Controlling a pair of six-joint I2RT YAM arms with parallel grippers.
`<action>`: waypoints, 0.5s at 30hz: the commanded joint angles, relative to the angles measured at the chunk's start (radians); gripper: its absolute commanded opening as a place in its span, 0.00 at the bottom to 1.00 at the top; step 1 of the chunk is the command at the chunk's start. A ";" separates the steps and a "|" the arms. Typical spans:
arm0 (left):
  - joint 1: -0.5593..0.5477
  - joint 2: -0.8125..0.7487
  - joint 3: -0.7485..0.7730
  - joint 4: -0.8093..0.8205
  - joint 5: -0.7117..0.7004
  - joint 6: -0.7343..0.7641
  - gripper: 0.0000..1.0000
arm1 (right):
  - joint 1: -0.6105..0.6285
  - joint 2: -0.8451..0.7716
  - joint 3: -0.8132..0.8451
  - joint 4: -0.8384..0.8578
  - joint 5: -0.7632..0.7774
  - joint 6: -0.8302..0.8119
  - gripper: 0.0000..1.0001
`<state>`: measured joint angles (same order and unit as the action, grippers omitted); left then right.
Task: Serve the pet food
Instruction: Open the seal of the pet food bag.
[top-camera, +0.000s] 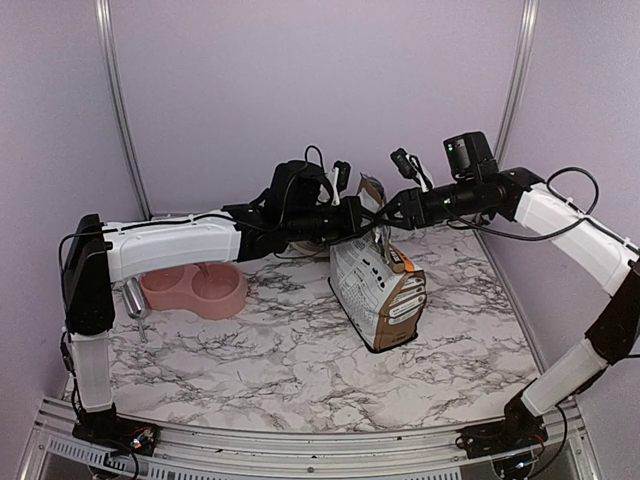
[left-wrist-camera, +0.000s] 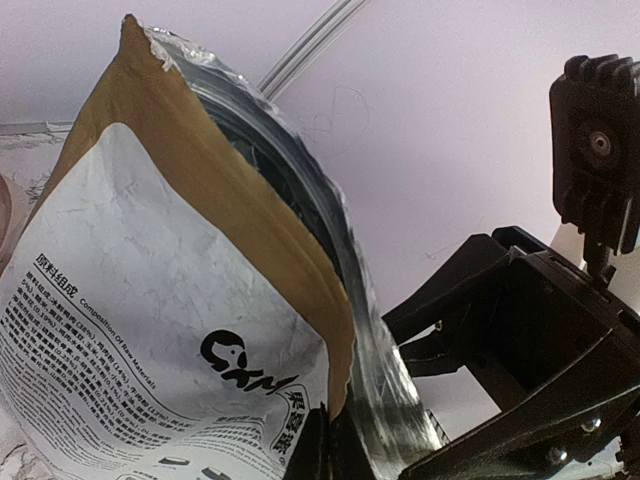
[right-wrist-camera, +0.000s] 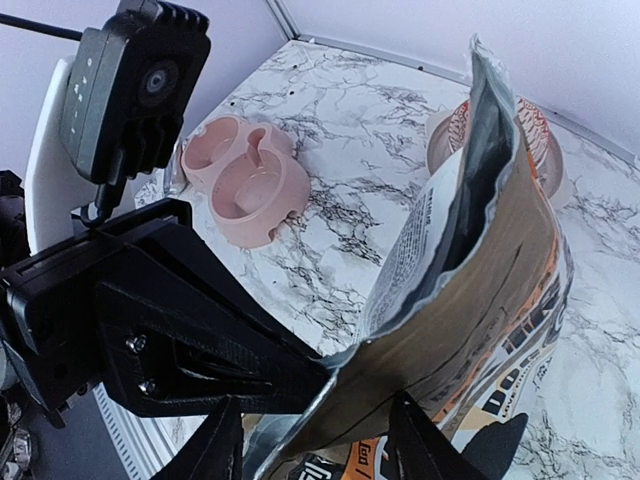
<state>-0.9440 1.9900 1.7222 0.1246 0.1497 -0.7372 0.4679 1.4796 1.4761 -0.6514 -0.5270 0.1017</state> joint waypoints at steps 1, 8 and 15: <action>0.002 0.012 -0.027 -0.006 0.006 0.002 0.00 | -0.004 0.020 0.077 0.013 -0.018 0.036 0.48; 0.002 0.004 -0.040 -0.006 0.001 0.008 0.00 | -0.003 0.056 0.111 -0.033 0.059 0.031 0.27; 0.002 -0.006 -0.049 -0.006 -0.004 0.014 0.00 | -0.005 0.057 0.094 -0.069 0.116 0.019 0.10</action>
<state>-0.9394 1.9900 1.6974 0.1421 0.1478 -0.7364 0.4679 1.5311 1.5543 -0.6754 -0.4686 0.1291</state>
